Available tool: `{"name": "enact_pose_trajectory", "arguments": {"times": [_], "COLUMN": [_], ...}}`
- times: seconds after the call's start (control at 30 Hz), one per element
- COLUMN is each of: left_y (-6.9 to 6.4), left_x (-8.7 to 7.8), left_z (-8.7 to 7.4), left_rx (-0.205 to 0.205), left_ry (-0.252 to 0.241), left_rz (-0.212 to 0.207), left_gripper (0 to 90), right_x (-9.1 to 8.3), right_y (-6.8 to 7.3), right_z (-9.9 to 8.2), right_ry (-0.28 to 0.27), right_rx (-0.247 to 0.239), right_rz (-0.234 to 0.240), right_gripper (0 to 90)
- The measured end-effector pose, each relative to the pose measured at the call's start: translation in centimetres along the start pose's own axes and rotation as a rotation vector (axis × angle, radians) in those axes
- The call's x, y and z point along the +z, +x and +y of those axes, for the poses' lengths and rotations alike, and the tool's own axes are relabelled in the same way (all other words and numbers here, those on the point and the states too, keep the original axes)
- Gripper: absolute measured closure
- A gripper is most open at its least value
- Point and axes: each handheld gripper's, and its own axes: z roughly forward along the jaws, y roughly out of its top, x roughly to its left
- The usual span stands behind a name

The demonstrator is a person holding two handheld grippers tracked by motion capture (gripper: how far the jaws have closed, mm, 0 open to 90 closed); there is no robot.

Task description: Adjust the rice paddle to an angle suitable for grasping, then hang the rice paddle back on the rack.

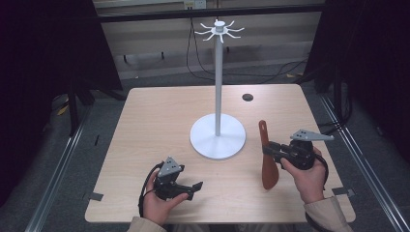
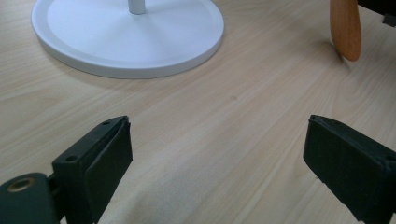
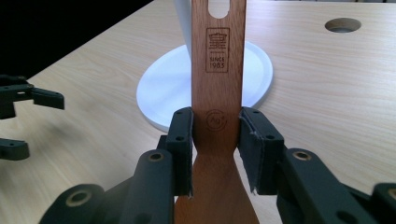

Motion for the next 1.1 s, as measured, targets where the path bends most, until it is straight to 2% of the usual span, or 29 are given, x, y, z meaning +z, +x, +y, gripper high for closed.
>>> {"name": "enact_pose_trajectory", "arguments": {"times": [0.1,0.4,0.47,0.67,0.93,0.97,1.1], "left_y": [0.0,0.2,0.2,0.4,0.7,0.7,0.7], "left_x": [0.0,0.1,0.1,0.0,0.0,-0.1,-0.2], "left_z": [0.0,-0.1,-0.1,0.0,-0.3,-0.2,-0.3], "left_rx": [-0.002,-0.005,-0.004,-0.011,-0.021,-0.024,-0.03], "left_ry": [0.0,0.002,-0.001,-0.012,-0.007,-0.016,-0.009], "left_rz": [0.001,-0.001,0.0,-0.003,-0.005,-0.005,-0.006], "left_gripper": [8.0,8.0,8.0,8.0,7.7,7.6,7.2], "right_x": [-0.1,-0.5,-0.6,-0.5,-0.4,-0.3,-0.1], "right_y": [0.0,-0.2,0.0,0.5,1.0,1.3,1.7], "right_z": [0.2,0.7,1.1,1.9,3.5,4.2,5.2], "right_ry": [-0.007,-0.075,-0.112,-0.144,-0.154,-0.154,-0.152], "right_rx": [0.0,0.007,-0.012,-0.044,-0.073,-0.091,-0.104], "right_rz": [0.006,0.025,0.037,0.052,0.057,0.053,0.06], "right_gripper": [67.0,67.0,67.0,67.0,67.0,67.0,67.0]}}
